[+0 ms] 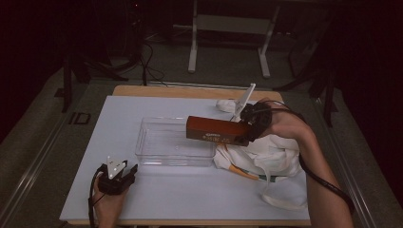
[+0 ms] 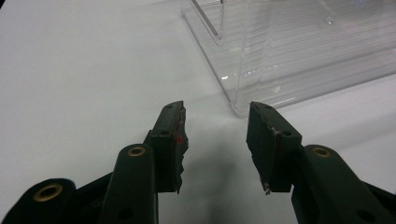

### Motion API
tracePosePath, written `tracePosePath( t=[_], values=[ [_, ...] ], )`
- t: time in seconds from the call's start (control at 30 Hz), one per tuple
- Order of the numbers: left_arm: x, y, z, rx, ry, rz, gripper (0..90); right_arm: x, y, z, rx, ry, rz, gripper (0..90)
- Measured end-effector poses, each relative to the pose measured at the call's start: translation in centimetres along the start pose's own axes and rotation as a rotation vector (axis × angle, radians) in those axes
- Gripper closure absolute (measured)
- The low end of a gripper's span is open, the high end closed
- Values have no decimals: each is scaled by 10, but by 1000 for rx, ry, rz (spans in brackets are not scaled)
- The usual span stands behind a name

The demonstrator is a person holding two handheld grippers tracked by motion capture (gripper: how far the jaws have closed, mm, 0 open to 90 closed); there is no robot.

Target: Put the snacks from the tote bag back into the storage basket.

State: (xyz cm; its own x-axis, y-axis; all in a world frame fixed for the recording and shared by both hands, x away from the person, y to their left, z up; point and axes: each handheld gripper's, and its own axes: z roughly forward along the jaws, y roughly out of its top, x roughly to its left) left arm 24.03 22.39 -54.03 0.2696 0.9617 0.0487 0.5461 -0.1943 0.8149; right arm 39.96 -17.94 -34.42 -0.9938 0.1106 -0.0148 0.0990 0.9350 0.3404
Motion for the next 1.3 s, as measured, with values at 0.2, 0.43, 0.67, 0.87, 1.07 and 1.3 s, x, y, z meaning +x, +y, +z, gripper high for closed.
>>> tracePosePath(
  t=[0.2, 0.43, 0.67, 0.87, 1.07, 1.3],
  values=[
    [0, 0, 0, -2, 0, 0, 576, 1, 6, 5, -4, 6, -14, 426],
    [0, 0, 0, -2, 0, 0, 575, 1, 10, 11, -2, 16, -20, 426],
    [0, 0, 0, -1, 0, 0, 576, 1, 13, 15, 4, 24, -25, 426],
    [0, 0, 0, -2, 0, -1, 575, 2, 17, 17, 4, 31, -33, 426],
    [0, 0, 0, -2, -1, -2, 576, 2, 21, 21, 0, 41, -36, 427],
    [0, 0, 0, -2, -1, -2, 575, 0, 25, 25, -1, 47, -39, 428]
  ],
)
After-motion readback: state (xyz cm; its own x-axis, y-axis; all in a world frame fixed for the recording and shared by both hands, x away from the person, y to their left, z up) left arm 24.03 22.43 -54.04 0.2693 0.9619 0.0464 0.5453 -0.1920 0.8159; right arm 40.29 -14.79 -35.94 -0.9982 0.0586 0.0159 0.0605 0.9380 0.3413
